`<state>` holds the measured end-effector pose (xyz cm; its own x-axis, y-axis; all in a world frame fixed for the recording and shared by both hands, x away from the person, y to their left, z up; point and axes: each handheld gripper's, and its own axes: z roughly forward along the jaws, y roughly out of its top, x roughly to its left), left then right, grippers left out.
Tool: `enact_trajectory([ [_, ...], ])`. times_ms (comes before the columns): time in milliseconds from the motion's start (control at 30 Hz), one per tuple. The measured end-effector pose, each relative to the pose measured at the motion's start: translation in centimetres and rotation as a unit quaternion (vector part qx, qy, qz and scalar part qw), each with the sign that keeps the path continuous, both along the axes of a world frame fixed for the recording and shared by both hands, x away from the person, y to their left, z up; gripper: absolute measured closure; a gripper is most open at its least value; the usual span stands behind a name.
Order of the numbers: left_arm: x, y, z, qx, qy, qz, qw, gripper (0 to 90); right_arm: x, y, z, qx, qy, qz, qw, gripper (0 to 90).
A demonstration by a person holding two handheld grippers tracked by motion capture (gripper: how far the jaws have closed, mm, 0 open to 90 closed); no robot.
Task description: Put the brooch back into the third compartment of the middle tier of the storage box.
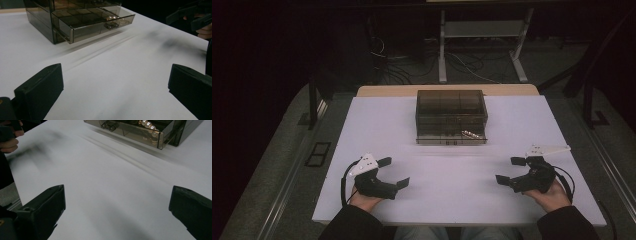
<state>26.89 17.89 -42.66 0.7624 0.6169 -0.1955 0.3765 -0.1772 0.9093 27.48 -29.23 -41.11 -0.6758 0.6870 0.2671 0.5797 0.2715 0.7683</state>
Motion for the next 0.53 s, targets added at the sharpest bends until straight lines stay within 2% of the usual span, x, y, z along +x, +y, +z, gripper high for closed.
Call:
enact_trajectory([
  [267, -0.04, -0.01, -0.04, 0.002, 0.003, -0.002, 1.0000, 0.0, -0.59, -0.29, -0.70, 0.002, -0.018, -0.013, 0.9998, 0.3],
  [533, -0.01, 0.00, -0.08, 0.002, 0.004, -0.004, 1.0000, 0.0, -0.65, -0.61, -0.78, 0.006, -0.029, -0.021, 0.9993, 0.4],
])
